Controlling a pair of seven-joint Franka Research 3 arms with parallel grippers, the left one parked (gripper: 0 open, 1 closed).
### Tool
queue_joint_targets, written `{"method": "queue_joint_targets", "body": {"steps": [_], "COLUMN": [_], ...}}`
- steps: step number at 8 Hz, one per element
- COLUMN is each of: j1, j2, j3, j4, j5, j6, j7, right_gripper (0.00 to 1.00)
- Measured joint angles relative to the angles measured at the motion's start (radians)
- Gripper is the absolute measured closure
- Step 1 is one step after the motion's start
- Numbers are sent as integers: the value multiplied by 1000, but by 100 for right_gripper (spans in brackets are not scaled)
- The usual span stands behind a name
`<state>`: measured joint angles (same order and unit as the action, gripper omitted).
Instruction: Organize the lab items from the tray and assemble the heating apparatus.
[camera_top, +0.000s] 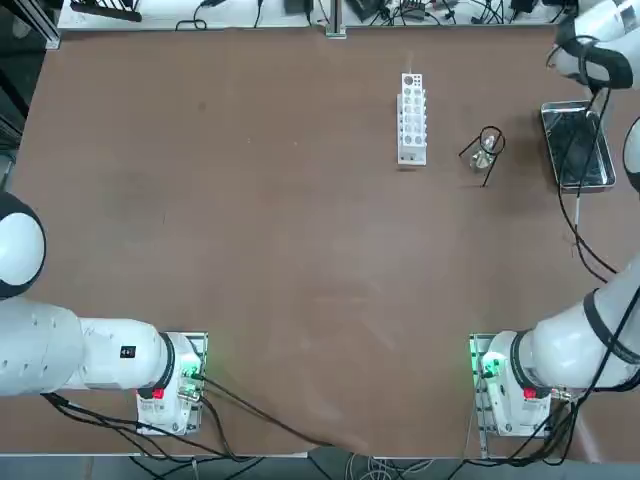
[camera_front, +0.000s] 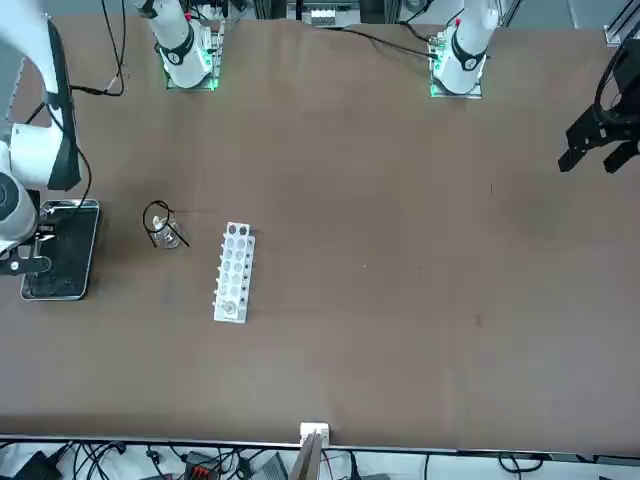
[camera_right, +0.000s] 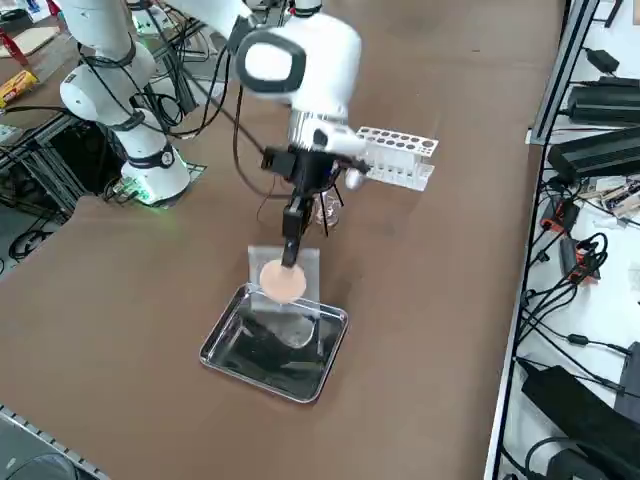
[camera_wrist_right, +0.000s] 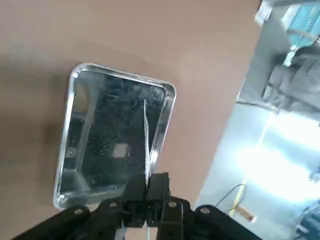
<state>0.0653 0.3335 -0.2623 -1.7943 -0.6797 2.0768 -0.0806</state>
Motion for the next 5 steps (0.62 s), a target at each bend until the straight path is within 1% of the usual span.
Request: {"method": "queue_joint_targets", "body": {"steps": [3, 5], "j1": [173, 296], "j2": [-45, -52], "j3": [5, 6], "j4": [81, 101], "j5": [-47, -73], "j6": [-216, -314], "j7": [-1, 51], "right_gripper": [98, 98]}}
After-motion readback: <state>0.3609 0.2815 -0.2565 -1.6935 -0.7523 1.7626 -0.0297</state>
